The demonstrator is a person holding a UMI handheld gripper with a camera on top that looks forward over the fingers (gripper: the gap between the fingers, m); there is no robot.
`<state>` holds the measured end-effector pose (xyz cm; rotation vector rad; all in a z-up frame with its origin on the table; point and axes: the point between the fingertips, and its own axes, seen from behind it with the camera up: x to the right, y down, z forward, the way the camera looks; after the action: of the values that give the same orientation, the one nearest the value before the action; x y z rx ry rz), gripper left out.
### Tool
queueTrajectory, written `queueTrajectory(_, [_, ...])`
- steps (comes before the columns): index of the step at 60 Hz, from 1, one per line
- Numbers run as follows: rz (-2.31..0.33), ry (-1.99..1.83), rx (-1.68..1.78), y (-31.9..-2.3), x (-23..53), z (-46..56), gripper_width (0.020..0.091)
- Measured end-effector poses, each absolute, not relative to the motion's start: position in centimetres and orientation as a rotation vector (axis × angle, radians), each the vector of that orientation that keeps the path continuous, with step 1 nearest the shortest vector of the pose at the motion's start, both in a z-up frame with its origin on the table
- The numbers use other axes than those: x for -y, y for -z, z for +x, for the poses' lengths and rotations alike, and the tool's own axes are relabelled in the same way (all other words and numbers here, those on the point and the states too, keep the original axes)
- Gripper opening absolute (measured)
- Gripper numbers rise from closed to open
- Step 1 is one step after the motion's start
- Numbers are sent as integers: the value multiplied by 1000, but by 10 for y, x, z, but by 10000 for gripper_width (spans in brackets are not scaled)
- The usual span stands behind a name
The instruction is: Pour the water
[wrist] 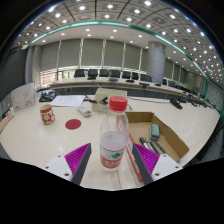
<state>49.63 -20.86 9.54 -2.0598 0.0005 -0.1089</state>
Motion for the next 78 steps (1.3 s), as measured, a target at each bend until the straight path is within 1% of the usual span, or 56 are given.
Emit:
queueTrajectory(3, [-2059,87,-6,-86,195,499,857])
queueTrajectory(6, [-2057,62,-5,-76,183,500,840])
queueTrajectory(8, [-2056,52,-6,-70,178,500,801])
queueTrajectory(13, [-2046,31,-12,-61,165,499,654])
queueTrajectory(17, [-2041,12,-11,-56,159,497,555])
queueTrajectory(23, [-2029,-4,-7,-57,155,496,512])
queueTrajectory(24, [-2030,-5,-7,-57,155,496,487])
queueTrajectory(25, [-2032,-6,-10,-56,155,496,486])
queueTrajectory(29, [-2031,5,-22,-59,153,497,414])
queueTrajectory(31, [-2028,22,-23,-61,152,499,405])
queueTrajectory(32, [-2029,26,-14,-61,152,499,378])
queueTrajectory(38, [-2042,66,28,-69,148,496,378])
queueTrajectory(42, [-2041,90,41,-79,139,495,377])
queueTrajectory(48, [-2026,155,71,-103,122,491,377])
queueTrajectory(54, [-1990,270,135,-133,98,484,377])
queueTrajectory(62, [-1931,484,254,-173,61,464,377])
queueTrajectory(70, [-1837,815,457,-215,28,432,376])
queueTrajectory(74, [-1761,975,593,-230,10,408,375])
queueTrajectory(78, [-1688,1117,736,-237,-9,384,376])
